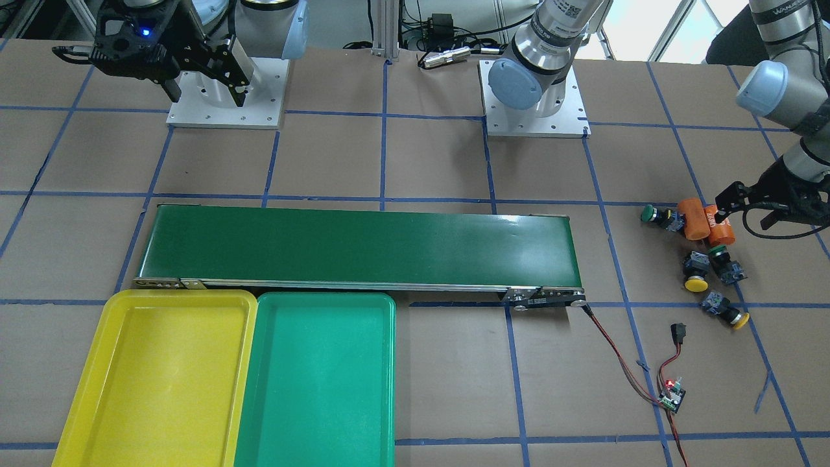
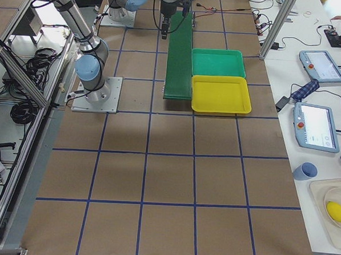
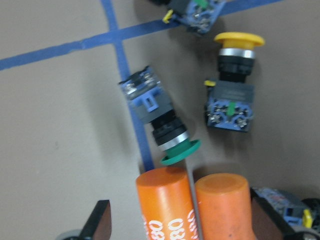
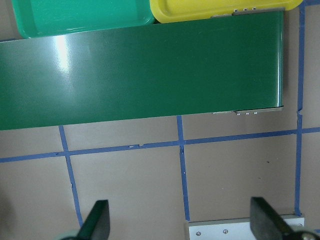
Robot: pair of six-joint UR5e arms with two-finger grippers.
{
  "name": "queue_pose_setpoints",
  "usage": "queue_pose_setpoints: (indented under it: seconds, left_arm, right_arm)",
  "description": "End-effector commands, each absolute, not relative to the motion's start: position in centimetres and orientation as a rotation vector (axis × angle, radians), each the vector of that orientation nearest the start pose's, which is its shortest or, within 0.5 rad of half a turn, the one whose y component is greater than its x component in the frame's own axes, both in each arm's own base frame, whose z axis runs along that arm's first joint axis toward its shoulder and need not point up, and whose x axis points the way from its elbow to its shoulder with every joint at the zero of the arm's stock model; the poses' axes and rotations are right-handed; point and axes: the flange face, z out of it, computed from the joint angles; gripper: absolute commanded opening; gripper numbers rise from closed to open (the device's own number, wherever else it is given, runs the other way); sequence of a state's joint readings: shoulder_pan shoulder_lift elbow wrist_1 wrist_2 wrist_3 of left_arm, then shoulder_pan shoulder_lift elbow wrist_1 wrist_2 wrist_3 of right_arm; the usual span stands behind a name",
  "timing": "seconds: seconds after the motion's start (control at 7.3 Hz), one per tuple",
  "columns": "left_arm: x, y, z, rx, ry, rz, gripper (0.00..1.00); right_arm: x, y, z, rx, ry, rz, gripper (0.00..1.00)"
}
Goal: Sort buttons by color to trays
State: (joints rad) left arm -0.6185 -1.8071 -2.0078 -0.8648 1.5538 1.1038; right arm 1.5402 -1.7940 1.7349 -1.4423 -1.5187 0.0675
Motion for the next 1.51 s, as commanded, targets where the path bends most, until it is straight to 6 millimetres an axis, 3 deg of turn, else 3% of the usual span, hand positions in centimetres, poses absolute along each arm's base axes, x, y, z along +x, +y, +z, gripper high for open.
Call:
queue_pose_setpoints:
  seconds: [0.0, 0.82, 1.37]
  left_arm:
    - [34.9, -39.6, 21.7, 0.165, 3.165, -0.019, 1.00]
    - [36.4, -40.0, 17.5, 0.140, 3.216, 0.046, 1.00]
    - [36.5, -40.0, 16.6, 0.142, 3.225, 0.054, 1.00]
  right_arm:
    - [12.7, -39.5, 49.3, 0.152, 3.082, 0.113, 1.00]
    - [12.7, -39.6, 49.3, 0.154, 3.082, 0.103, 1.00]
    - [12.6, -39.7, 49.2, 0.152, 3.085, 0.106, 1.00]
